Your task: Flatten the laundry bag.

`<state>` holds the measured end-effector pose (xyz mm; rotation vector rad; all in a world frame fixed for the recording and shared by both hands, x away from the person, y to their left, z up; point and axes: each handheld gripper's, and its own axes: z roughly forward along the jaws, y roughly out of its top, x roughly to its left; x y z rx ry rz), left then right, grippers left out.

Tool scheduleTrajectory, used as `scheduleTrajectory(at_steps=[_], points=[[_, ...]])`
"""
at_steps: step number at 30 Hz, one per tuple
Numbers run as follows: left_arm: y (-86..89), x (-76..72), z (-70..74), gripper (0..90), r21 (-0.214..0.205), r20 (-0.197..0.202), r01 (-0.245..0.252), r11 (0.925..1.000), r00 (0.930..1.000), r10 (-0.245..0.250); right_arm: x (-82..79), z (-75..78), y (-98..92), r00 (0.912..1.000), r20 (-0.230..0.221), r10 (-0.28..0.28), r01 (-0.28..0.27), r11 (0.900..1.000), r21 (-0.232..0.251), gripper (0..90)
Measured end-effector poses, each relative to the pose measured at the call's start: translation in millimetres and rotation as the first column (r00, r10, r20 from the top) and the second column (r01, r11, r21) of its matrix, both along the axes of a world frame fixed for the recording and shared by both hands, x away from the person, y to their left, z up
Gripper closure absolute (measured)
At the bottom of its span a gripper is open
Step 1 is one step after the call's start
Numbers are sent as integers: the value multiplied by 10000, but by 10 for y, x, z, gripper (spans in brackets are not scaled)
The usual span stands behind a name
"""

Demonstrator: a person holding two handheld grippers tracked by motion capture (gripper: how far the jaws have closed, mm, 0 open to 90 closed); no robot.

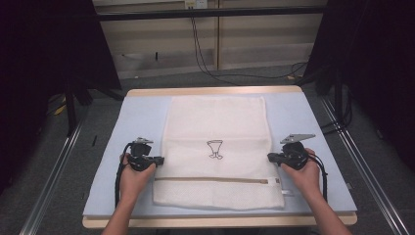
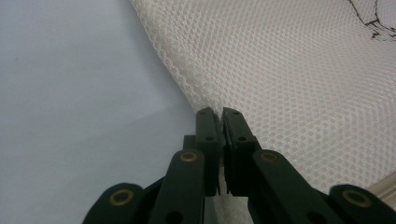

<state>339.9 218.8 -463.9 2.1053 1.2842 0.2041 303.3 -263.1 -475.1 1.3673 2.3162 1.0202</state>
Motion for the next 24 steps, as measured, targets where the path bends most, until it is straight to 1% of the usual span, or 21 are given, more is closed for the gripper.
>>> scheduleTrajectory(at_steps=[2,4,6,7,8,9,10,11,12,13,14,15,16,17,18,19,20,21,22,23,24], points=[[67,-14,14,864,42,67,-119,9999,9999,119,23,-6,47,9999,13,143,-143,9999,69,876],[132,-29,27,864,1,49,-348,9994,9994,348,40,-11,91,9996,35,277,-278,9994,205,875],[157,-44,25,863,-31,-67,-245,9997,9997,244,58,-19,130,9988,190,460,-463,9988,151,869],[154,-58,17,853,20,-160,-53,10000,9999,54,63,-24,143,9985,189,516,-518,9986,112,848],[148,-69,21,834,-55,-82,-56,10000,10000,55,57,-25,146,9986,185,496,-498,9987,70,809],[139,-81,40,800,-195,15,-122,9997,9999,122,55,-24,146,9981,336,520,-524,9986,99,769],[136,-82,63,755,-242,34,-113,9996,9999,114,36,-6,139,9962,661,573,-577,9983,49,733],[126,-88,94,701,-469,127,-154,9988,9998,160,17,13,133,9946,832,626,-632,9980,37,703],[114,-95,126,641,-739,327,-228,9970,9991,252,-14,42,125,9924,1044,646,-656,9978,63,691],[94,-99,163,619,-1044,358,-85,9945,9993,123,-48,72,107,9894,1231,773,-791,9968,98,688],[66,-101,177,586,-1239,368,-35,9923,9993,81,-102,104,96,9865,1387,872,-899,9959,136,707],[7,-106,195,550,-1361,303,197,9905,9994,-157,-133,119,89,9836,1488,1018,-1053,9943,155,759],[-34,-109,200,531,-1427,285,363,9891,9991,-326,-190,139,81,9781,1639,1284,-1322,9912,120,797],[-111,-115,199,511,-1654,239,611,9843,9980,-579,-222,144,76,9749,1688,1450,-1494,9887,138,823],[-155,-118,200,487,-1622,225,751,9839,9971,-724,-270,144,73,9717,1758,1578,-1637,9863,196,846],[-241,-126,200,472,-1699,194,999,9804,9950,-980,-296,140,71,9699,1736,1705,-1778,9837,272,868],[-286,-128,202,453,-1600,224,1201,9798,9928,-1180,-333,128,76,9651,1797,1904,-1984,9797,276,879],[-364,-132,203,438,-1633,255,1415,9764,9899,-1392,-352,122,80,9637,1786,1983,-2056,9784,232,880],[-406,-136,209,432,-1609,275,1540,9749,9881,-1515,-385,112,93,9639,1703,2046,-2101,9776,148,883],[-457,-138,218,420,-1465,387,1737,9738,9847,-1699,-399,104,99,9626,1688,2121,-2179,9758,163,884],[-528,-144,224,404,-1519,514,1896,9700,9816,-1839,-424,92,106,9620,1684,2152,-2224,9746,253,889]])
